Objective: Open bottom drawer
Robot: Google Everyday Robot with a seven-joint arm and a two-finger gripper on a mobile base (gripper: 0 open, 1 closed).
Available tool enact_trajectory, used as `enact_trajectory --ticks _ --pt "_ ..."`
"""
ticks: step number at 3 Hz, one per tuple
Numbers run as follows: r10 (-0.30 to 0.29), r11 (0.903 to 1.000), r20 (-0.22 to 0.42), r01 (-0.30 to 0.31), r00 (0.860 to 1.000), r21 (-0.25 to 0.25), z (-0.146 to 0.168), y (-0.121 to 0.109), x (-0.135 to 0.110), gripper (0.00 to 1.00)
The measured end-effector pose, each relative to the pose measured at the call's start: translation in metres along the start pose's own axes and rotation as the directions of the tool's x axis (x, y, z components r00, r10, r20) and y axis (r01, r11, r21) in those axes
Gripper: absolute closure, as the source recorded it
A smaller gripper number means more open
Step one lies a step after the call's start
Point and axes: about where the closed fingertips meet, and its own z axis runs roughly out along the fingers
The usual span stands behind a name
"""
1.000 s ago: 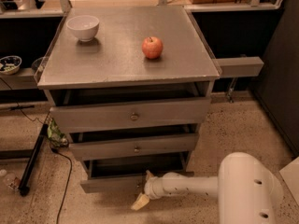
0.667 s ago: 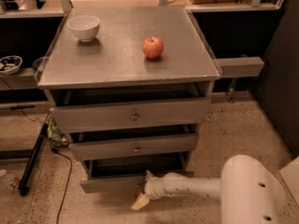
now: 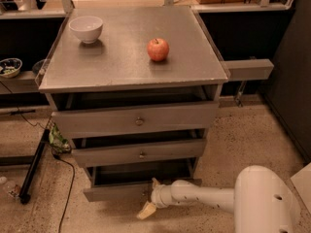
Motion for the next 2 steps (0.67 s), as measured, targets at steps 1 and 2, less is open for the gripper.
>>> enact_trajectory --ticks 1,2 --pt "0.000 1.0000 0.000 0.000 1.000 0.000 0.0000 0.0000 0.0000 0.04" --pt "0.000 1.0000 0.000 0.000 1.000 0.000 0.0000 0.0001 0.0000 0.31"
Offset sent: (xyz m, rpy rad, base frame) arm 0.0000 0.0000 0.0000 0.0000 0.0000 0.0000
